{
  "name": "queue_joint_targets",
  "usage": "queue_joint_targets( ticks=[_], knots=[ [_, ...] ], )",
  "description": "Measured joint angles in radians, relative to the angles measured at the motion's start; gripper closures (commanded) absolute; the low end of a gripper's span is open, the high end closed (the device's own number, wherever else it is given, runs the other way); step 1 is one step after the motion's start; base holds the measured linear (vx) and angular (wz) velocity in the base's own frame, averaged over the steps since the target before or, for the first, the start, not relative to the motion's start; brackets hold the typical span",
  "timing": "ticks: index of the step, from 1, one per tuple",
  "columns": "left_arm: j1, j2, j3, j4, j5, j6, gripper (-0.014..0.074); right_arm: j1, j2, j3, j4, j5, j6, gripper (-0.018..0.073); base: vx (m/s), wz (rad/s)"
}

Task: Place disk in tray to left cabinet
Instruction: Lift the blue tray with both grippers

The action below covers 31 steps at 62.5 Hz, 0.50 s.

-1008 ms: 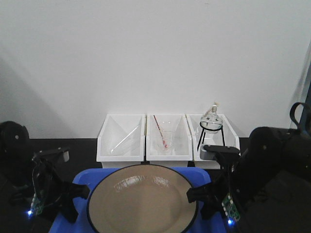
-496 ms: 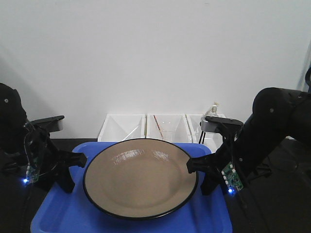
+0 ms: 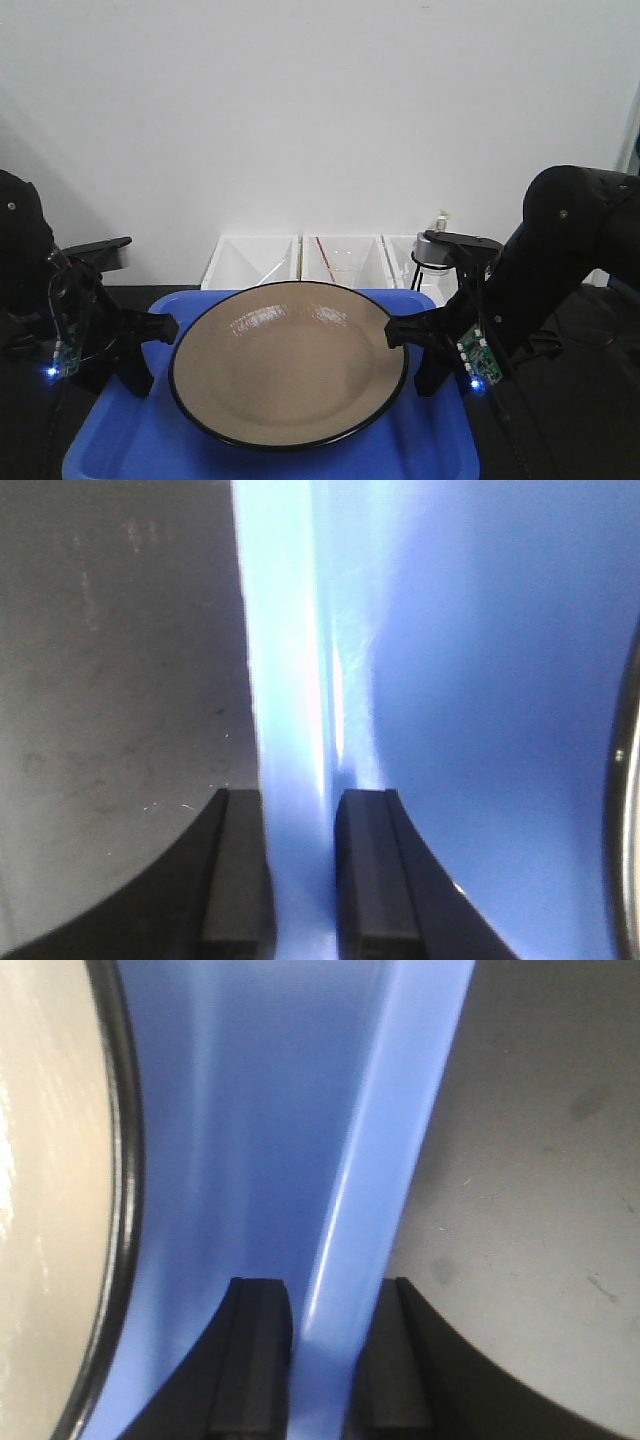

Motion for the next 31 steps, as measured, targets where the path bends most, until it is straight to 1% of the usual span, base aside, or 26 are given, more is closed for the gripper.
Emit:
queue_joint_targets(
  ticks=[31],
  knots=[
    [0.0, 0.0, 0.0, -0.001, 0.0, 0.0, 0.0597, 0.0, 0.0, 0.0, 0.0, 0.006, 0.0, 0.0563, 0.0, 0.0]
  ],
)
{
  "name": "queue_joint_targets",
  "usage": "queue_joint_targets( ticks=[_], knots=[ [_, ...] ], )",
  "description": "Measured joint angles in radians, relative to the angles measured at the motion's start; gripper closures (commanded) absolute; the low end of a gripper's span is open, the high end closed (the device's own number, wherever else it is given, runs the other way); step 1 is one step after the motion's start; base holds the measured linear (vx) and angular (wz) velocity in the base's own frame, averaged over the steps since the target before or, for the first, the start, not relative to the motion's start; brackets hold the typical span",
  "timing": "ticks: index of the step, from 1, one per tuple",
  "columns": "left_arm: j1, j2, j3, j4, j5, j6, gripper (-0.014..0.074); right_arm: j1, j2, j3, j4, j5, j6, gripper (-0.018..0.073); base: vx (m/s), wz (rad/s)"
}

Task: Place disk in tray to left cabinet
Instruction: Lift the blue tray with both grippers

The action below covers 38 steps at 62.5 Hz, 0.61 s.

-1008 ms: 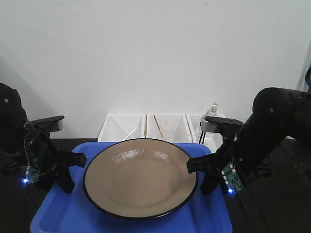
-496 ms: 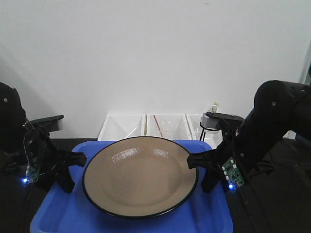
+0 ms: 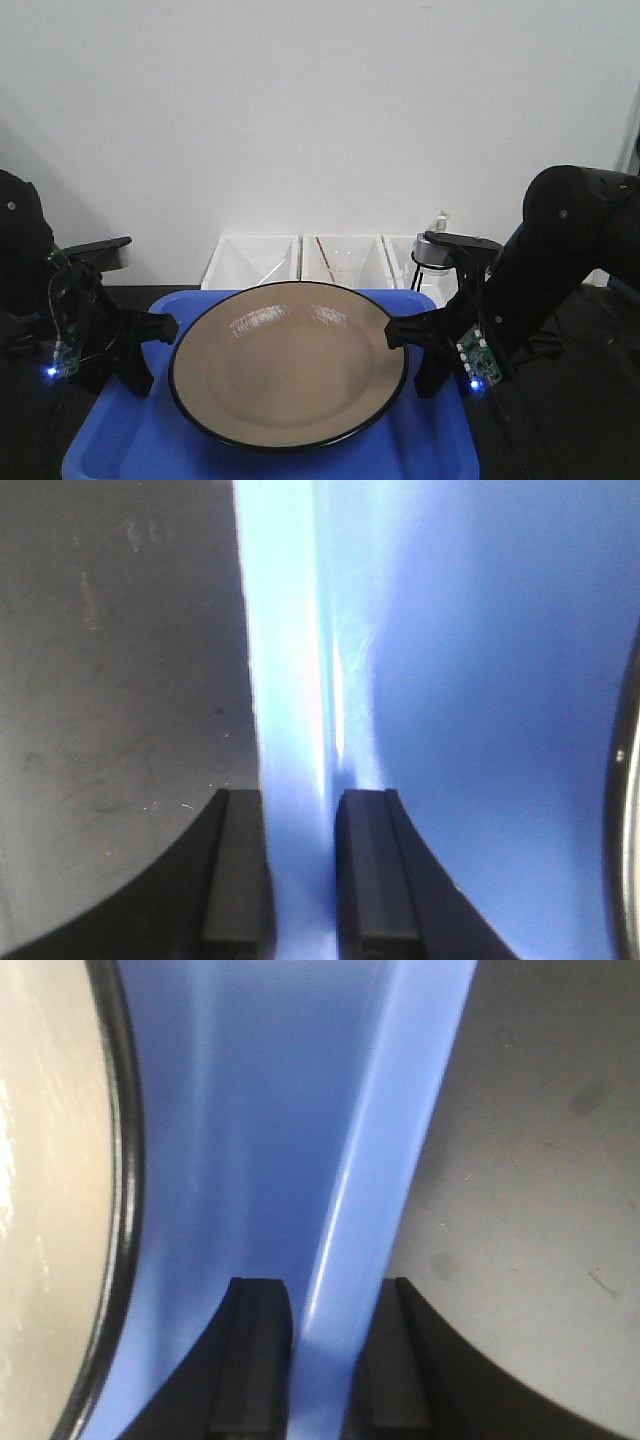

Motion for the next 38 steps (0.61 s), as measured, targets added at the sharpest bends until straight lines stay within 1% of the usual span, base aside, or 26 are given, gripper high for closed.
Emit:
queue_joint_targets(
  ticks=[22, 38],
  knots=[
    [0.0, 0.0, 0.0, 0.0, 0.0, 0.0, 0.0597, 0.0, 0.0, 0.0, 0.0, 0.0, 0.001, 0.0563, 0.0, 0.01],
    [0.0, 0.0, 0.0, -0.002, -0.001, 0.0, 0.0597, -0.001, 0.0, 0.0, 0.0, 0.001, 0.001, 0.0563, -0.02, 0.1]
  ],
)
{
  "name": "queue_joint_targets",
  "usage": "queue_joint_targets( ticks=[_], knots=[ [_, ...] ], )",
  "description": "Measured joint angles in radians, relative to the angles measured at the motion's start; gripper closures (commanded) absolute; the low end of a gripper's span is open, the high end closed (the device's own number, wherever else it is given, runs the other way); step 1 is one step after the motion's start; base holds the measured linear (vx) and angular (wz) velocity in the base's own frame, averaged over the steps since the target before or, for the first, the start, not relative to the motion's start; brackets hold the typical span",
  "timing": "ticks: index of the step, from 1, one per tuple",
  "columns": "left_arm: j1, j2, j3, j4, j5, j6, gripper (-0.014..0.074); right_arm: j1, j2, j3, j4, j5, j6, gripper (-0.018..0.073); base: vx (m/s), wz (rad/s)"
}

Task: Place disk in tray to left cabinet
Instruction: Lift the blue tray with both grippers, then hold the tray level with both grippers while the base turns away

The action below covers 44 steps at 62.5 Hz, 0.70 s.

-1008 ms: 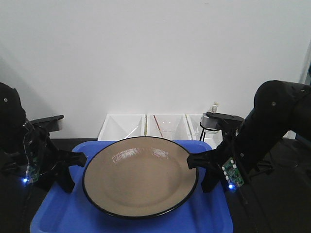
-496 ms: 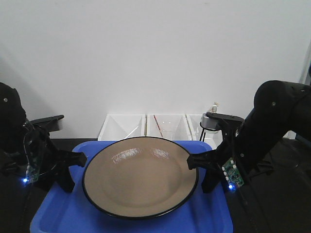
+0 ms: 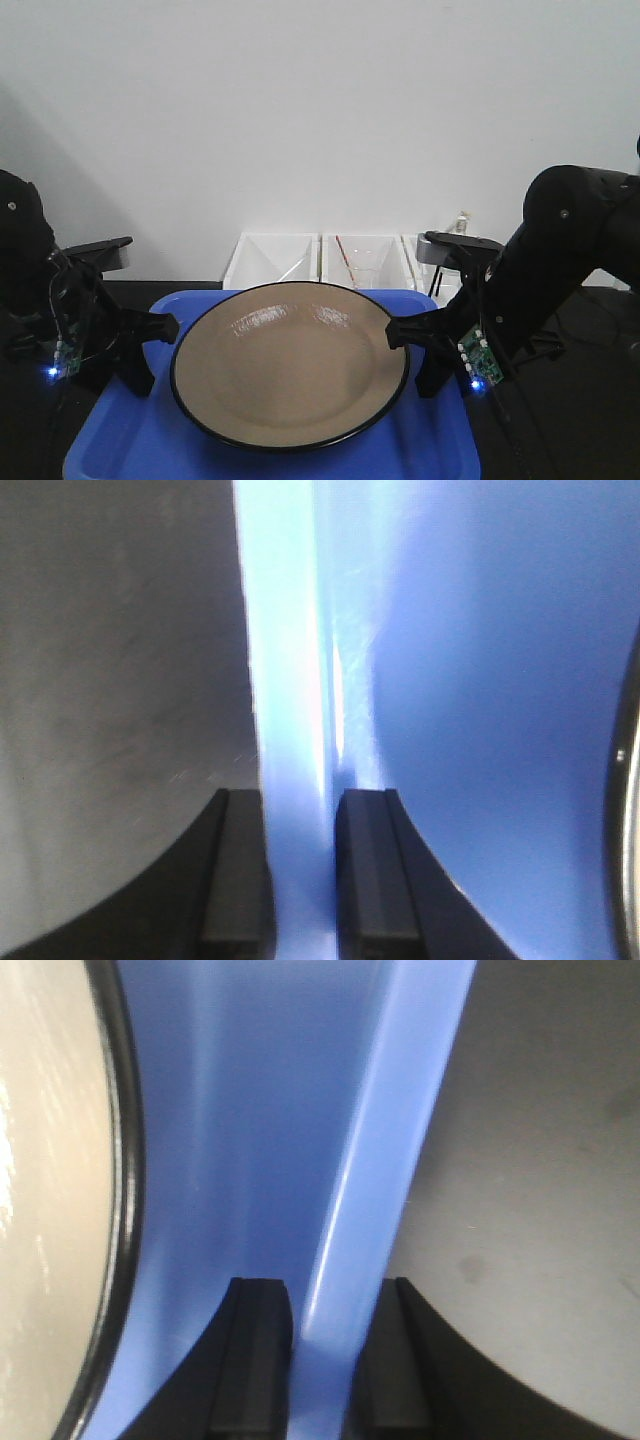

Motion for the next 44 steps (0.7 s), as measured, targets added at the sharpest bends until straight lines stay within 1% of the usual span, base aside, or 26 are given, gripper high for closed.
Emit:
queue_joint_targets(
  ticks=[18, 44],
  knots=[
    [0.0, 0.0, 0.0, -0.001, 0.0, 0.0, 0.0597, -0.001, 0.0, 0.0, 0.0, 0.0, 0.0, 0.0563, -0.07, 0.32],
    [0.0, 0.0, 0.0, -0.001, 0.0, 0.0, 0.0597, -0.001, 0.0, 0.0, 0.0, 0.0, 0.0, 0.0563, -0.14, 0.53]
  ],
)
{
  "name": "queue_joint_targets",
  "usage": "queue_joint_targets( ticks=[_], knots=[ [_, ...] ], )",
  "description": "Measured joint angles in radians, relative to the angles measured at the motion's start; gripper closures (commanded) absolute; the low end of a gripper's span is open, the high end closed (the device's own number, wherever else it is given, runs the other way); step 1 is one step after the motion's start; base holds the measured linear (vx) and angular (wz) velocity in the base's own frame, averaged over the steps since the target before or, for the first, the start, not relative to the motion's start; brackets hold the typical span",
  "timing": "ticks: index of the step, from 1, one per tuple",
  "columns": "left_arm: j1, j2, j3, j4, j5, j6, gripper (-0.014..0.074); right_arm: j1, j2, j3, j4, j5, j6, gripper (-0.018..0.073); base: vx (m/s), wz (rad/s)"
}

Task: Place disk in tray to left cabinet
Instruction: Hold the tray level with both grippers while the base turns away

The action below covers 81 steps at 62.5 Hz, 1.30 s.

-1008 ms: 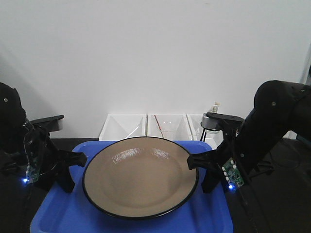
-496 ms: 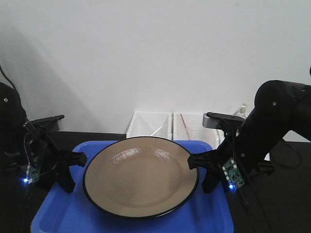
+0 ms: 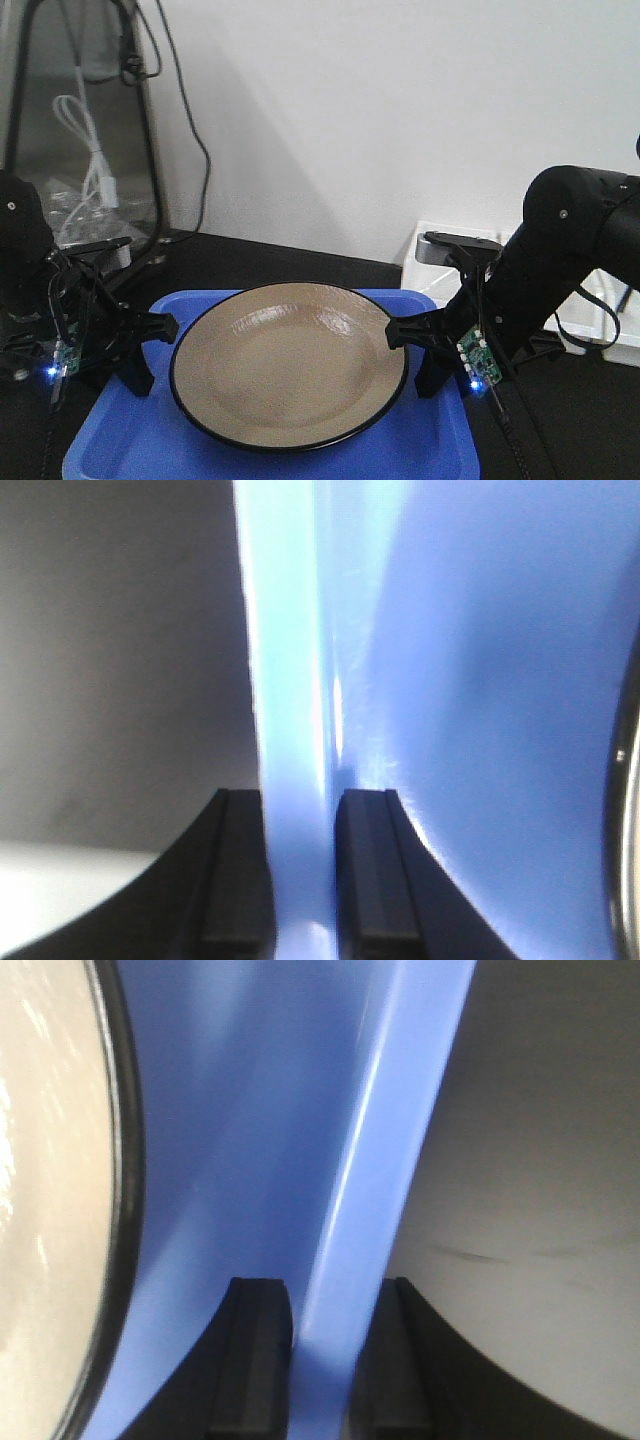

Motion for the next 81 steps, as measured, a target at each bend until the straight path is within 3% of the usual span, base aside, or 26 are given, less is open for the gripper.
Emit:
queue_joint_targets(
  ticks=[81],
  knots=[
    [0.0, -0.002, 0.0, 0.002, 0.002, 0.0, 0.0597, 0.0, 0.0, 0.0, 0.003, 0.006, 0.0, 0.0563, -0.13, 0.63]
  ],
)
